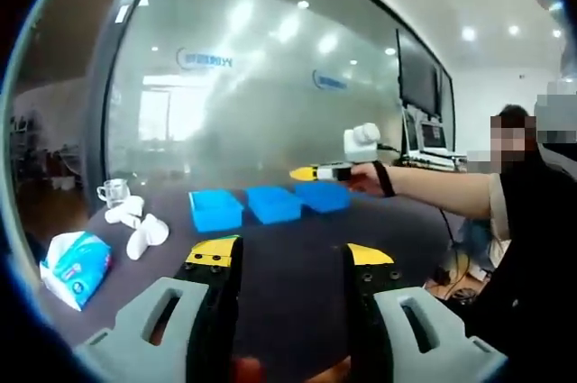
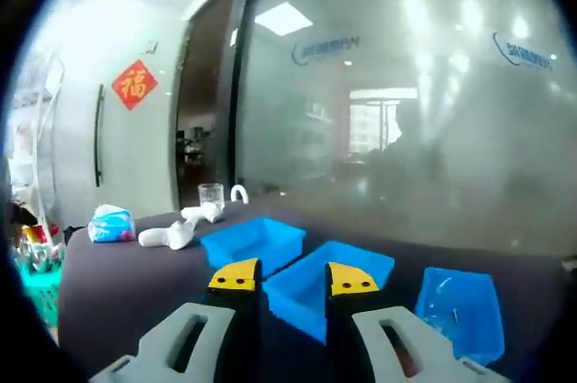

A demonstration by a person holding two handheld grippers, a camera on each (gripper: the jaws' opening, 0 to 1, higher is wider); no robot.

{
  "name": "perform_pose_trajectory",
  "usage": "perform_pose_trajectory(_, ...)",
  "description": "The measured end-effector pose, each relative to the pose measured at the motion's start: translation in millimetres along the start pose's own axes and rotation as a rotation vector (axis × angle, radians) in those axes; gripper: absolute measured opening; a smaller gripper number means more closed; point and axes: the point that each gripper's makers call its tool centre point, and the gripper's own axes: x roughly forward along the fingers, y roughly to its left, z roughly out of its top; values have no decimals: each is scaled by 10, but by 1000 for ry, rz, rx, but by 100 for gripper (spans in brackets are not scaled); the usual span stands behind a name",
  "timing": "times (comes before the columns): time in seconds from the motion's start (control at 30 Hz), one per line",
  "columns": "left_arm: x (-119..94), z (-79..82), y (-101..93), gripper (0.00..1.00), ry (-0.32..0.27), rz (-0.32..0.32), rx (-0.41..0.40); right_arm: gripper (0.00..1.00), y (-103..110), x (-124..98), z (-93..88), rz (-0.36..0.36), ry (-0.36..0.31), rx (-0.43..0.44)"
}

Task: Sort the screws, nuts, and washers into the corresponding bins

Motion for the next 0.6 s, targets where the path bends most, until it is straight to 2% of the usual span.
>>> perform_pose_trajectory(0.17, 60, -34, -52, 43, 12, -31, 1, 26, 280, -420, -126, 82, -9, -10)
perform_pose_trajectory(0.27, 87, -52, -104, 43, 18, -53, -7, 26, 385, -654, -203, 125, -10, 17)
perform_pose_trajectory(0.4, 101, -57, -141, 43, 22, -64, -1, 26, 421, -936, -290, 150, -3, 36)
perform_pose_trajectory(0.47, 107, -64, -158, 43, 26, -73, -1, 26, 458, -1086, -304, 181, -8, 75)
perform_pose_trajectory(0.6, 134, -146, -249, 43, 62, -110, 18, 25, 449, -1346, -342, 195, -3, 75)
